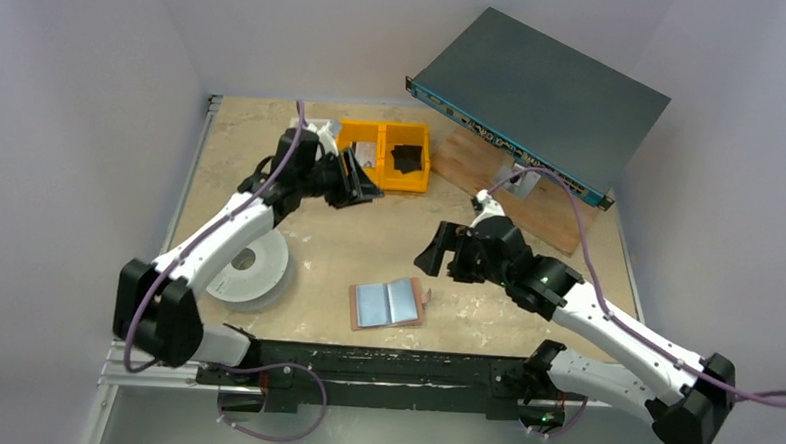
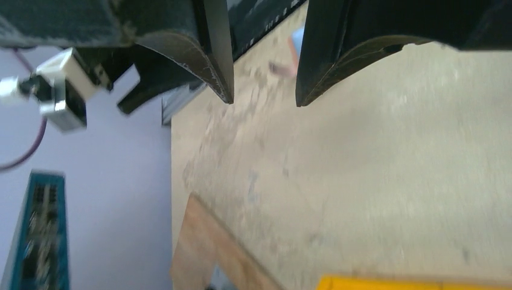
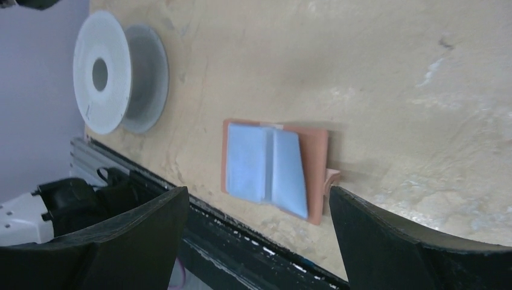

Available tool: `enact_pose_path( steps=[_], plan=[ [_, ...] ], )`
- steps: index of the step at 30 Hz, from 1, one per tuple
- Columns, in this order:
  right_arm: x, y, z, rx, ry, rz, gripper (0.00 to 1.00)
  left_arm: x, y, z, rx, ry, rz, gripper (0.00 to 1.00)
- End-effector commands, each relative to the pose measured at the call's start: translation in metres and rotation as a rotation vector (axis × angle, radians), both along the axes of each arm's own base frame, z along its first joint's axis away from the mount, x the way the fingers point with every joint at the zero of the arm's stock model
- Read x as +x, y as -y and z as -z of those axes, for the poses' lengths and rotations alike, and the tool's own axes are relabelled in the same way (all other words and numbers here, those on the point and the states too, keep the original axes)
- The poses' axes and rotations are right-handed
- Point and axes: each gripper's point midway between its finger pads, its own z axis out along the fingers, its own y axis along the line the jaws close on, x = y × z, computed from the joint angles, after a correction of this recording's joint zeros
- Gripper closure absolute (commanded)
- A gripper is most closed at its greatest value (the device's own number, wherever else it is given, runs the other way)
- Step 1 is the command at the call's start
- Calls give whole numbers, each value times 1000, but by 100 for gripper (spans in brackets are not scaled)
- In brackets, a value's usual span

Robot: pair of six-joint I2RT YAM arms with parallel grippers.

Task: Take the credit cards out of the card holder
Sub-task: Place the credit card in the storage box, then remove the credit card from the card holder.

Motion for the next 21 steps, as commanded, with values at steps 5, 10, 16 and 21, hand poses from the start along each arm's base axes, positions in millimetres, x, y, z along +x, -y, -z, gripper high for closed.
enact_pose_path(
  steps=[5,10,16,21],
  plan=[
    [-15,-69,27,-41,10,-133,18,-122,-30,55,69,-81,95,57],
    [-22,-95,51,-106,-15,-173,24,-157,-59,81,162,-117,62,57],
    [-29,-128,75,-182,-38,-218,37,-172,-84,104,248,-148,-8,57],
    [-29,-141,99,-257,-65,-221,40,-176,-89,112,262,-165,-27,57]
  ],
)
